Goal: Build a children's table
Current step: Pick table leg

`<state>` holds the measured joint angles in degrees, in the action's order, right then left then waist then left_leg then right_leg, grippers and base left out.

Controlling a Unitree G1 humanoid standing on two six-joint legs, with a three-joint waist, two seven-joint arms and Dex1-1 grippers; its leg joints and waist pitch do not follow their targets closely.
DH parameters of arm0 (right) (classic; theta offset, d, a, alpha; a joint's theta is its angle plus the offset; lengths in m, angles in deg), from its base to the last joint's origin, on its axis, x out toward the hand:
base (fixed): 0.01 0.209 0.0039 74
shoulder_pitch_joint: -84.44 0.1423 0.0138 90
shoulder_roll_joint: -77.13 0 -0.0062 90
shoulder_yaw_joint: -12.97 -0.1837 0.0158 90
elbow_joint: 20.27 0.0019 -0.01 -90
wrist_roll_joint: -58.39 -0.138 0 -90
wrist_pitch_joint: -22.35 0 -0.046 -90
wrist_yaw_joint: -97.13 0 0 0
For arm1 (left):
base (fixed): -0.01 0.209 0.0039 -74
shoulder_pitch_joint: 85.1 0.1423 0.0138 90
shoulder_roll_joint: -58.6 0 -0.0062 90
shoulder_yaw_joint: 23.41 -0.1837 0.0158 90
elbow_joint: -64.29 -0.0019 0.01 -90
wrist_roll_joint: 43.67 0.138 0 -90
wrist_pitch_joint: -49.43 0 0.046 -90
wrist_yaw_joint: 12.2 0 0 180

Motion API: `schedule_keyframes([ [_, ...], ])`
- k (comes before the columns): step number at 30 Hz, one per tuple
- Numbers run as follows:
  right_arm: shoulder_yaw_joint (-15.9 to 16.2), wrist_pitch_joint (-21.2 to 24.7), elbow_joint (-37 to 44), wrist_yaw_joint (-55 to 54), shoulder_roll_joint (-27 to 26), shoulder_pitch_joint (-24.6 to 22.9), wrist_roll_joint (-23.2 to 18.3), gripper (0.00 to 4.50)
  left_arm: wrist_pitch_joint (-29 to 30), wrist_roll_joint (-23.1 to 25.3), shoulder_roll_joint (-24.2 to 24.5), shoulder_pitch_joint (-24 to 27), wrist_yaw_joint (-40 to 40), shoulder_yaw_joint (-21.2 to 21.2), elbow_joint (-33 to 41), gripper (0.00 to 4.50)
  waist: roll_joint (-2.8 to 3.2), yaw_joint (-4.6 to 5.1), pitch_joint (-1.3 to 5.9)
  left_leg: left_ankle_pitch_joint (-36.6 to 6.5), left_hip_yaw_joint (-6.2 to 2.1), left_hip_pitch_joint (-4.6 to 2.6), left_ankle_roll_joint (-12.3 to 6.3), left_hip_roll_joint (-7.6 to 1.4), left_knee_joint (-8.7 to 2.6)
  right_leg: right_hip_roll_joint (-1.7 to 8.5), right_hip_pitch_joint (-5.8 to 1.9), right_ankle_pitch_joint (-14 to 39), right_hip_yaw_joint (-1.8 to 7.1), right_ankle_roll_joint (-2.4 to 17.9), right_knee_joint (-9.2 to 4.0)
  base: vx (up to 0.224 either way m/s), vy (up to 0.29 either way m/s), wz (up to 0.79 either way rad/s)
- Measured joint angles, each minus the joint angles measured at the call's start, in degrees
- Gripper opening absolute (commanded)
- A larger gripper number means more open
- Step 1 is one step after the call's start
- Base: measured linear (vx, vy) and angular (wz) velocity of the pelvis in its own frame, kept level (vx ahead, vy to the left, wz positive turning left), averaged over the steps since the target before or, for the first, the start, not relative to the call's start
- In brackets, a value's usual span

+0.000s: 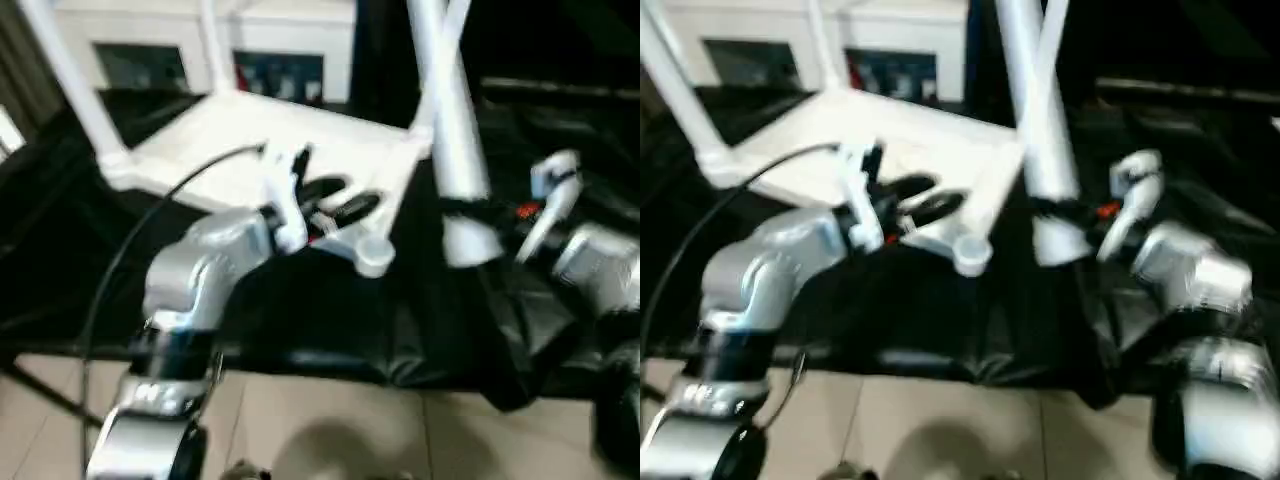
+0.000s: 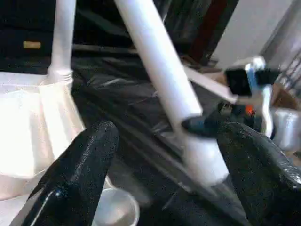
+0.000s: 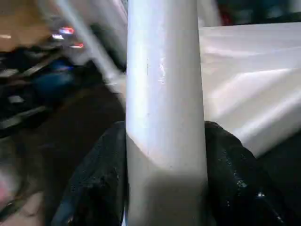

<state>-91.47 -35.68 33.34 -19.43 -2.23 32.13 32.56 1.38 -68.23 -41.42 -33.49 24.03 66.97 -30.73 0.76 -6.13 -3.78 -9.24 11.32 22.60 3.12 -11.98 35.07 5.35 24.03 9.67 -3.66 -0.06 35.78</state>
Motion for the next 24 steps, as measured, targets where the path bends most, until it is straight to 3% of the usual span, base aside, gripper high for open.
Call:
schedule_keyframes([
  [6,0.8,1.4,8.1,0.9,-3.1,-3.0,-3.9,1.87,0.4,-0.7,-1.8,-1.6,-0.3,1.9,-3.6,4.5,-0.09,-0.44,-0.01,-0.1,-0.06,0.0,0.2,0.01,-0.01,0.03,-0.15,0.0,0.01,0.0,-0.06,0.0,0.0,0.0],
  [11,3.2,6.3,18.1,0.7,-8.3,-8.1,-7.9,1.87,2.5,-5.8,-4.5,-5.4,-1.2,4.9,-5.1,4.5,-0.13,-0.4,-0.02,-0.1,-0.21,-0.01,0.2,0.04,-0.02,0.07,-0.19,-0.1,0.02,-0.1,-0.13,0.0,0.0,0.0],
  [24,5.1,10.2,23.3,-2.4,-9.7,-10.2,-9.6,1.87,5.6,-10.7,-5.1,-5.9,-2.1,8.8,-7.2,4.5,-0.49,-0.36,0.05,-0.1,-0.23,0.07,0.21,0.03,-0.2,0.05,-0.18,-0.1,-0.02,-0.1,-0.41,0.0,0.0,0.0],
])
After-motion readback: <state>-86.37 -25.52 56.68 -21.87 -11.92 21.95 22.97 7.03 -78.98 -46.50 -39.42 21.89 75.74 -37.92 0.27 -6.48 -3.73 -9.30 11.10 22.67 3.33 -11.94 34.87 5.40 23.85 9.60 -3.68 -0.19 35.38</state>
